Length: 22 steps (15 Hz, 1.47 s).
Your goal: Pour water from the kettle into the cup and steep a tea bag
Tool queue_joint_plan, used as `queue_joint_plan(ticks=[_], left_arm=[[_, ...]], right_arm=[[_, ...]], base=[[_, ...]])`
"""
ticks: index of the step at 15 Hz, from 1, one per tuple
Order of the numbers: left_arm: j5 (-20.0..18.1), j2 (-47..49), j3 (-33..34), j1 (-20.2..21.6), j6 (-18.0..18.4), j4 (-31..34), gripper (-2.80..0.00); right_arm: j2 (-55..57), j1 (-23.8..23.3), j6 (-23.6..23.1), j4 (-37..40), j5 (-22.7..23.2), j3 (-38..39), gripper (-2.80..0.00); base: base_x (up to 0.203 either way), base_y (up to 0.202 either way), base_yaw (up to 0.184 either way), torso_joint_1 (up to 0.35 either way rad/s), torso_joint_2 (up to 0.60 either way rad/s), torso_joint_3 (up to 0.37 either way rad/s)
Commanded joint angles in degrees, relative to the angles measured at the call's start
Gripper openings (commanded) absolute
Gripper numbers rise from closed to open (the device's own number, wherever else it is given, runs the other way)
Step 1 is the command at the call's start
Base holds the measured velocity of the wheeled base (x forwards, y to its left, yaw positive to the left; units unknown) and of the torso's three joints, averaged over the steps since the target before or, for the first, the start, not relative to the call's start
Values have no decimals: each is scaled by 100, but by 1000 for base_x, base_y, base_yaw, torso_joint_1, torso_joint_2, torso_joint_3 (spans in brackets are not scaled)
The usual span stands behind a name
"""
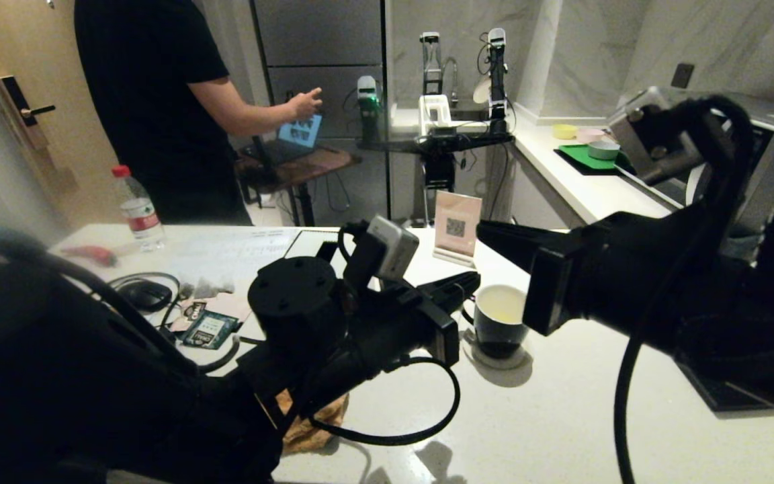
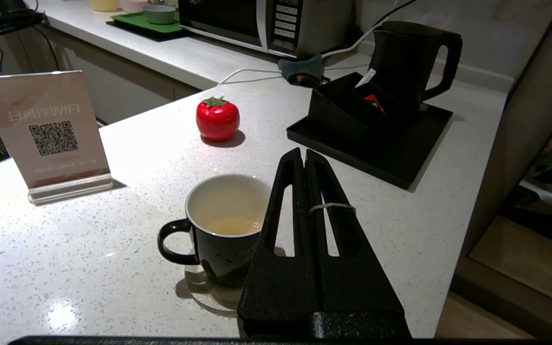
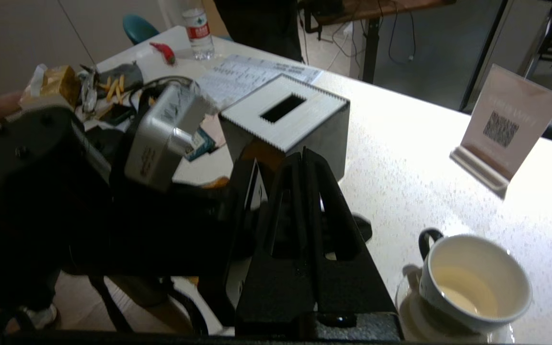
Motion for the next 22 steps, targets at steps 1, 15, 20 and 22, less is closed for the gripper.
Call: queue_joint_plan(ticks=[1, 15, 20, 22], left_arm=[[-1, 14, 9, 0, -5, -47, -280], [13, -4, 18, 9, -5, -47, -280], [92, -21, 139, 1, -5, -47, -280], [94, -30, 238, 2, -5, -55, -280]], right_arm=[[-109, 8, 58, -20, -8, 165, -280], [-307, -1, 260, -20, -1179, 1000, -280], [-621, -224, 332, -19, -1367, 1374, -280], [-738, -485, 332, -135, -1384, 1562, -280]], base=[[0, 0, 0, 0, 0, 0], [0, 0, 0, 0, 0, 0], [0, 0, 0, 0, 0, 0], [0, 0, 0, 0, 0, 0]])
